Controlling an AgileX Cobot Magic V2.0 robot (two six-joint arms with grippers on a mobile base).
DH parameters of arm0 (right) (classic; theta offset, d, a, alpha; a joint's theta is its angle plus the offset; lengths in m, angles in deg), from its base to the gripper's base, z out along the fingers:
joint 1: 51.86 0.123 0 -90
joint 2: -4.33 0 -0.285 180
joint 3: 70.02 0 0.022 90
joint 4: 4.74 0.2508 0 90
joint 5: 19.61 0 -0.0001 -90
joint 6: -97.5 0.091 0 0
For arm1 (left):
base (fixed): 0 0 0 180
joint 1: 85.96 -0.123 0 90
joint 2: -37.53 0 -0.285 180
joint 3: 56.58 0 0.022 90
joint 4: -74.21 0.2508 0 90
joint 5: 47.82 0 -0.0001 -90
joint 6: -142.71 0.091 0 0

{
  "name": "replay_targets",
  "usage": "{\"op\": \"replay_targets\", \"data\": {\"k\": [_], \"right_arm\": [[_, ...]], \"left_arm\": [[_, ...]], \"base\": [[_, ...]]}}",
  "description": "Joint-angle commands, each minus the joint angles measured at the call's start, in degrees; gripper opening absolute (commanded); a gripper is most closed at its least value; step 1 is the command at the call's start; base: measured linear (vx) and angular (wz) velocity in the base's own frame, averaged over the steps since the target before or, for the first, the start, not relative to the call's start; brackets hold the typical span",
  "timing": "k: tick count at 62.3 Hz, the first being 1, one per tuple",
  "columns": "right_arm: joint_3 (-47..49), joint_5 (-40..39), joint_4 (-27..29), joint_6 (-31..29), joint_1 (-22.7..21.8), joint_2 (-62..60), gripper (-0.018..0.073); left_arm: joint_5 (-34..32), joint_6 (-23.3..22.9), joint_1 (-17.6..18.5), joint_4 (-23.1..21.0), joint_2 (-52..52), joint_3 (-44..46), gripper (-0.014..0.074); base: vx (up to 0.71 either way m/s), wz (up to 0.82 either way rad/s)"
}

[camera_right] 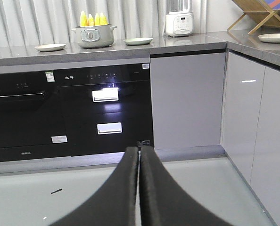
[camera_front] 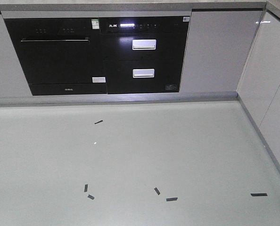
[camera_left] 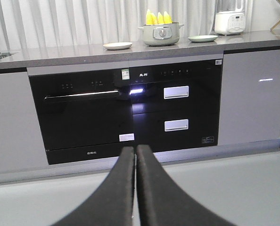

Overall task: Distribute corn equally
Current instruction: 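Drive the base toward the counter with both grippers closed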

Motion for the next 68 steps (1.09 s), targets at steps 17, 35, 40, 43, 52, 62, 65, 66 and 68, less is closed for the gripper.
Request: {"op": "replay_targets", "data": {"k": [17, 35, 40, 43, 52, 62, 65, 66, 68], "right_arm": [[-0.5, -4.1, -0.6, -0.4, 0.2, -0.3, -0.0001], [-0.5, -4.1, -0.6, -0.4, 0.2, -0.3, -0.0001], [-0.5, -4.1, -0.6, -0.4, 0.2, -0.3, -0.0001], [-0.5, -4.1, -0.6, -0.4, 0.2, -0.3, -0.0001], [-0.5, -4.1, -0.6, -0.4, 0.2, -0.3, -0.0001], [-0.5, -4.1, -0.6, -0.4, 0.2, -0.3, -0.0001], [-0.5, -4.1, -0.6, -0.4, 0.2, -0.3, -0.0001], [-0.5, -4.1, -0.6, -0.4, 0.2, -0.3, -0.0001], [-0.5, -4.1, -0.6, -0.4, 0.2, -0.3, -0.0001]], "left_arm": [[-3.9, -0.7, 0.1, -0.1, -1.0, -0.2, -0.0006], [-3.9, -0.7, 0.1, -0.1, -1.0, -0.2, -0.0006], [-3.9, -0.7, 0.1, -0.1, -1.0, -0.2, -0.0006], [-3.9, -0.7, 0.1, -0.1, -1.0, -0.2, -0.0006], [-3.9, -0.7, 0.1, -0.1, -1.0, -0.2, -0.0006], [-3.9, -0.7, 0.1, -0.1, -1.0, -0.2, -0.0006], [-3.9, -0.7, 0.1, -0.1, -1.0, -0.2, -0.0006], [-3.9, -0.7, 0.1, -0.1, -1.0, -0.2, -0.0006], [-3.9, -0.7, 0.1, -0.1, -1.0, -0.2, -0.0006]], "base": [[0.0, 0.0], [0.0, 0.0], [0.0, 0.0], [0.0, 0.0], [0.0, 0.0], [0.0, 0.0], [0.0, 0.0], [0.0, 0.0], [0.0, 0.0]]}}
